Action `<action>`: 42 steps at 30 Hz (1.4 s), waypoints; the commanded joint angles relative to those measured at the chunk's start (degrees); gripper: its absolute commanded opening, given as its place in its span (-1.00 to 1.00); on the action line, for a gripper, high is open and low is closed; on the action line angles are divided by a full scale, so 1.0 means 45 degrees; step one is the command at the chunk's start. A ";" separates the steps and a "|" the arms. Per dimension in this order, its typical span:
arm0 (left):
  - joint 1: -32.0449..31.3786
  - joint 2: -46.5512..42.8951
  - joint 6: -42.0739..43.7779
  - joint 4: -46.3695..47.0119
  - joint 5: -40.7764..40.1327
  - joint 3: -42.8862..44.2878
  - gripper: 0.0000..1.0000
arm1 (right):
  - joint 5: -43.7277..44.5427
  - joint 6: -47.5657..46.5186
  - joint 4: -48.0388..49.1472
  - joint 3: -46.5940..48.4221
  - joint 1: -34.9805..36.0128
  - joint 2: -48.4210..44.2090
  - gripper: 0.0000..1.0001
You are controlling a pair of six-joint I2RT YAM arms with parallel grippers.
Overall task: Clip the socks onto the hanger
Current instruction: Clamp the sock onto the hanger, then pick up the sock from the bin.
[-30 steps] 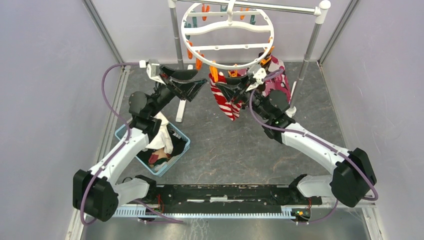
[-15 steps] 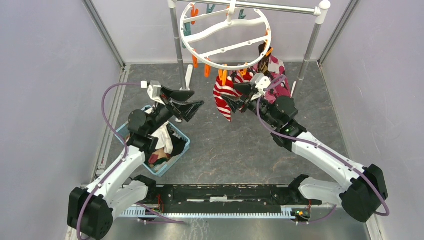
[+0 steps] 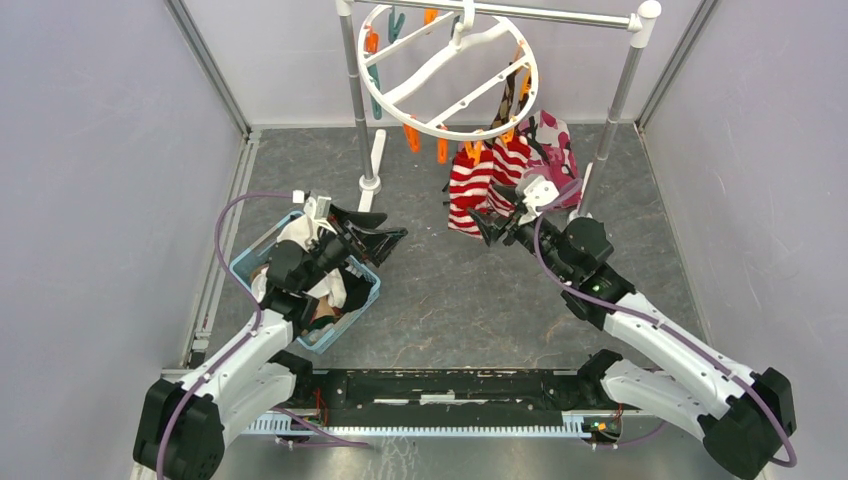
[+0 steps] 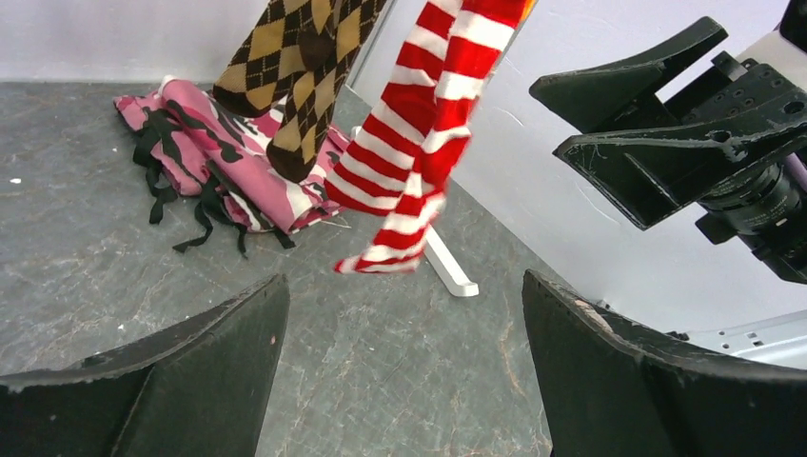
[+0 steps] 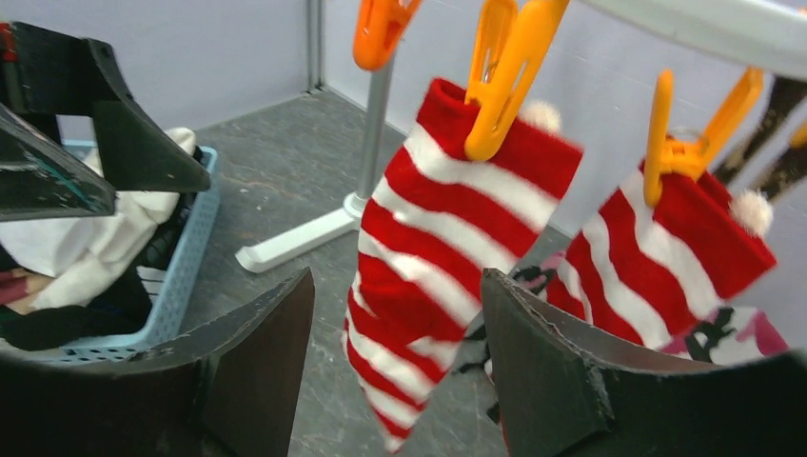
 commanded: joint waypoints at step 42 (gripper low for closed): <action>0.0048 -0.0583 0.1921 -1.6984 -0.5174 0.6492 0.60 | -0.4418 0.2871 0.5586 -0.6450 -0.0857 0.0224 0.48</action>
